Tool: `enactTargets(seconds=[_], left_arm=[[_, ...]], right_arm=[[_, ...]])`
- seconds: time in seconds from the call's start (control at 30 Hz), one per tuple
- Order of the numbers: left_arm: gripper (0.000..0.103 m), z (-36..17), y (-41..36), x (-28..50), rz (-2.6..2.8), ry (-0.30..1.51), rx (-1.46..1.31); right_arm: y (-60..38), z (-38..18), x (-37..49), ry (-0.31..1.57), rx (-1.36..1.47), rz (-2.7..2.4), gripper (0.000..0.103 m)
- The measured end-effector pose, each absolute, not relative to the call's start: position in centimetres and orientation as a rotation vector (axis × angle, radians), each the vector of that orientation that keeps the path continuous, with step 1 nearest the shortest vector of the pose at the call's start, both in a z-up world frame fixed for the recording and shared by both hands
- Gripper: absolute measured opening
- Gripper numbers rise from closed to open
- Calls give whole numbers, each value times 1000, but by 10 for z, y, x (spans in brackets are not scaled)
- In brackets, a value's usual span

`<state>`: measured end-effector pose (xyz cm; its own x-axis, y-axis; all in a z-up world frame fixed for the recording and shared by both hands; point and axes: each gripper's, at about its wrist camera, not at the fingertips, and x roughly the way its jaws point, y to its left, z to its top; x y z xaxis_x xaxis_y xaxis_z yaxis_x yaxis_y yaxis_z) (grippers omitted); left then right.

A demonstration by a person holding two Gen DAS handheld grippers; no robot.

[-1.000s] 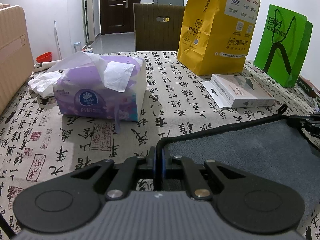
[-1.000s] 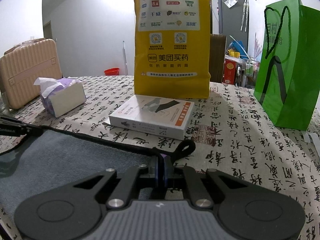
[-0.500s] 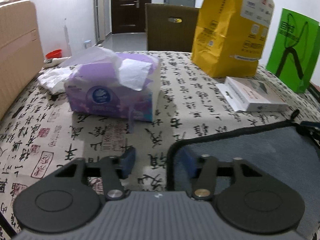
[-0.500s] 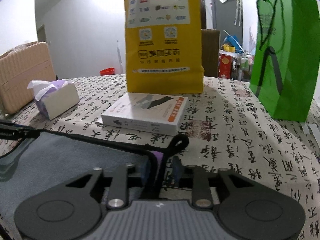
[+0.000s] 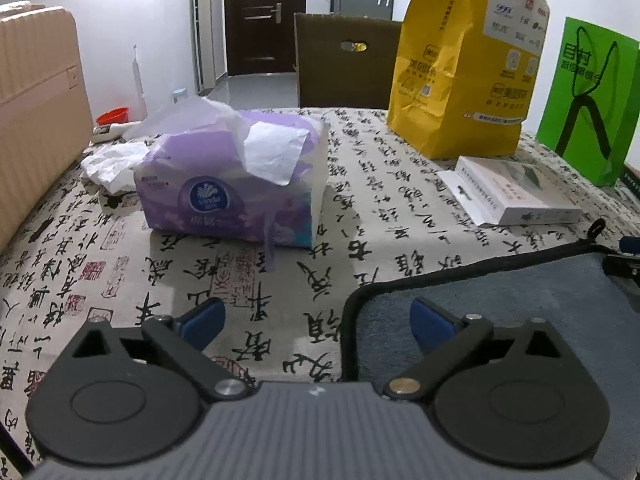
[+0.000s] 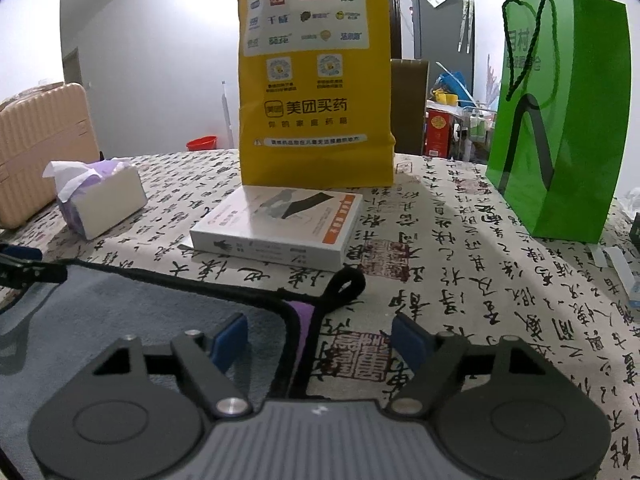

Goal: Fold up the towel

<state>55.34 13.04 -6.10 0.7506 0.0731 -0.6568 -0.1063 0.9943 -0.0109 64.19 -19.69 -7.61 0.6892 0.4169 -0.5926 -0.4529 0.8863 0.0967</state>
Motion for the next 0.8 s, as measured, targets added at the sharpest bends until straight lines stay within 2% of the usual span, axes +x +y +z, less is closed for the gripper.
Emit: enactTargets(seconds=[0.1, 0.8], left_arm=[[103, -55, 128, 548, 89, 701, -44], [103, 4, 106, 482, 11, 678, -9]], right_arm=[[-197, -72, 639, 638, -64, 470, 87], [-209, -14, 588, 649, -94, 461, 90]])
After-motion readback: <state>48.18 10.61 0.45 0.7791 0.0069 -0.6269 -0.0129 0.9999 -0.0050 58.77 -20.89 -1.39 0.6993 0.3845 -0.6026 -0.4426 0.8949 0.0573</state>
